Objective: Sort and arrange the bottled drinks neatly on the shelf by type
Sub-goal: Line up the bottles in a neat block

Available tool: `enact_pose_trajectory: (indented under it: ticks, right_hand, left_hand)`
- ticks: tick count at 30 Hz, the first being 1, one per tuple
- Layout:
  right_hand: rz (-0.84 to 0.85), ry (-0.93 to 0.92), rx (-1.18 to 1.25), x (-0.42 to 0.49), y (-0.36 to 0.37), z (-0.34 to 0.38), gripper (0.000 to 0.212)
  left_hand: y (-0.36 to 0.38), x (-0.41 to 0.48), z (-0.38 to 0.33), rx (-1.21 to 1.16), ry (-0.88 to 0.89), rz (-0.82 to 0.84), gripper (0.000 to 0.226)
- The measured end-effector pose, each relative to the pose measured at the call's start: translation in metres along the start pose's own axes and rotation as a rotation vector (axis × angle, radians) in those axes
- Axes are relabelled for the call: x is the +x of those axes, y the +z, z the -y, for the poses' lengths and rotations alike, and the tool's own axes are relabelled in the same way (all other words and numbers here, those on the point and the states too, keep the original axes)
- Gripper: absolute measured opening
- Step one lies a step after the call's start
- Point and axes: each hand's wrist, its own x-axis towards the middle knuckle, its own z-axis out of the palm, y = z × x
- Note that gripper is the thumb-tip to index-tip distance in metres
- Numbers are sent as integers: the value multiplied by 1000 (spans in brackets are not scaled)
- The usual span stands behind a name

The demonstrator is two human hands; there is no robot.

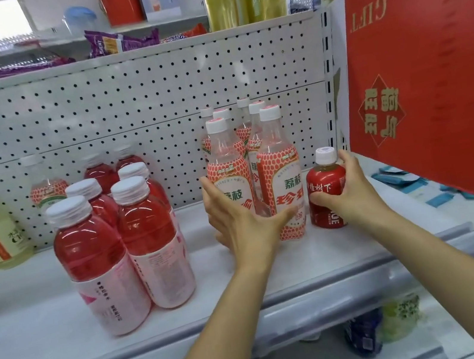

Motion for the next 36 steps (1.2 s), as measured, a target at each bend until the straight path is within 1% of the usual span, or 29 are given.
enact_pose_trajectory:
  ticks: [2, 6, 12, 16, 21, 23, 26, 32, 34, 36]
  right_hand:
    - [37, 9, 25, -1, 1, 0, 88]
    - [32, -5, 15, -11, -3, 1, 79]
    - [94, -46, 11, -44, -9, 9, 81]
    - [143, -74, 20, -62, -3, 16, 80]
    - [204, -147, 62, -81, 9, 22, 78]
    - [222, -180, 90, -88, 16, 25, 76]
    - [206, -273, 120, -100, 27, 32, 77]
    - [235, -391, 286, -136, 42, 66, 82]
    - [256, -407, 307, -150, 53, 78, 86]
    - [296, -421, 320, -165, 69, 91, 84]
  left_hand:
    - [0, 4, -1, -1, -10, -11, 158]
    - [-3, 10, 0, -22, -27, -20, 153]
    - [-18, 4, 12, -7, 28, 142, 147]
    - [-36, -9, 16, 9, 24, 230, 133]
    - [-67, -44, 10, -2, 70, 274, 105]
    - [-83, -60, 7, -11, 98, 251, 92]
    - [-110, -81, 7, -5, 135, 159, 75]
    - [-171, -106, 27, -61, 83, 3, 41]
    - [-191, -111, 37, -75, 75, -37, 33]
    - [-214, -113, 47, -72, 74, -66, 29]
